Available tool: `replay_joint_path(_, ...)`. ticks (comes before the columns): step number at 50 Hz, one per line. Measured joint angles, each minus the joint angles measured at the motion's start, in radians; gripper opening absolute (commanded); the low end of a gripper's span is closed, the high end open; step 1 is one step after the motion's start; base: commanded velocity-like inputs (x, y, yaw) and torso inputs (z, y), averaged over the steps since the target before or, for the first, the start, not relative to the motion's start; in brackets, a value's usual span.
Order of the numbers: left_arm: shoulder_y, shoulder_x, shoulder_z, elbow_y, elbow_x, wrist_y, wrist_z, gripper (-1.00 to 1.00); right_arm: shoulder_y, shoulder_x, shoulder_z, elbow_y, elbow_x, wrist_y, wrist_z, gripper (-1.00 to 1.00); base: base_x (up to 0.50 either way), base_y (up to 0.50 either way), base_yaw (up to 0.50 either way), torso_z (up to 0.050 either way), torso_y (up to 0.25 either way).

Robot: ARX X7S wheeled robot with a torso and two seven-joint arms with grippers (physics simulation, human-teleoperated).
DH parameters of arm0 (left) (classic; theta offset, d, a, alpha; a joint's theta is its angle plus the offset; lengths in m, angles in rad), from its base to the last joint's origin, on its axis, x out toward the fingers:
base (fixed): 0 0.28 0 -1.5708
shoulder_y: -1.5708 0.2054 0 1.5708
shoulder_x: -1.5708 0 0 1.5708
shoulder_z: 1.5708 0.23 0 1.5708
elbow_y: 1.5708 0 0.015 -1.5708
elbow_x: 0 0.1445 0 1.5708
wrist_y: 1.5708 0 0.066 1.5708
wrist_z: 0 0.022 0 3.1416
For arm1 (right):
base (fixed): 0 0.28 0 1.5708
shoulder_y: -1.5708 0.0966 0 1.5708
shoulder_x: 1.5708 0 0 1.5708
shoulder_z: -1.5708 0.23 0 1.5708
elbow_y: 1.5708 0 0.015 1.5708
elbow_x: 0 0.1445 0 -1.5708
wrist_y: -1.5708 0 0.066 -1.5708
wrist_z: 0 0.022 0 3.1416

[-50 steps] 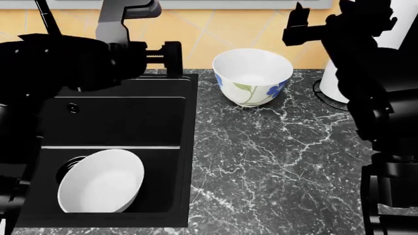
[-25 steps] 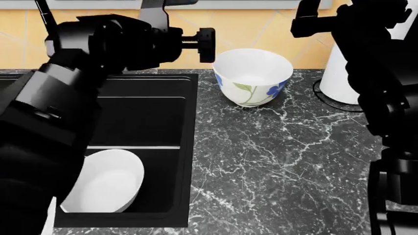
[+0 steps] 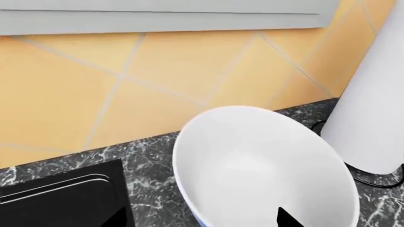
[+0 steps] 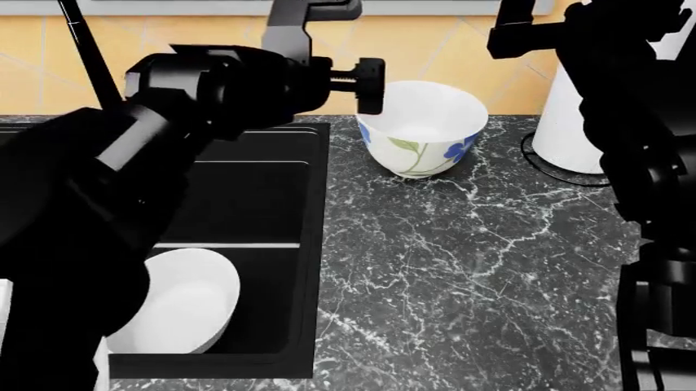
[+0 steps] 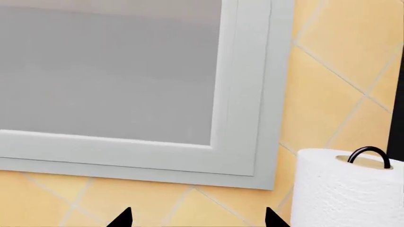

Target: Stack the bowls in the sink.

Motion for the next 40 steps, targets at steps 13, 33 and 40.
replay_joint_path(13,0.008,0.005,0.101,0.019,-0.110,0.104,-0.024,1.00,0.011,0.003,-0.002,0.005,0.002,0.000,-0.004,1.00,0.00,0.00,0.00,0.000,0.000)
replay_joint_path(33,0.015,0.006,0.137,0.053,-0.163,0.179,-0.070,1.00,0.016,0.013,0.004,-0.006,0.011,0.006,-0.003,1.00,0.00,0.00,0.00,0.000,0.000)
replay_joint_path(40,0.013,0.006,0.139,0.059,-0.157,0.177,-0.073,1.00,0.016,0.015,0.005,-0.004,0.013,0.003,-0.004,1.00,0.00,0.00,0.00,0.000,-0.013)
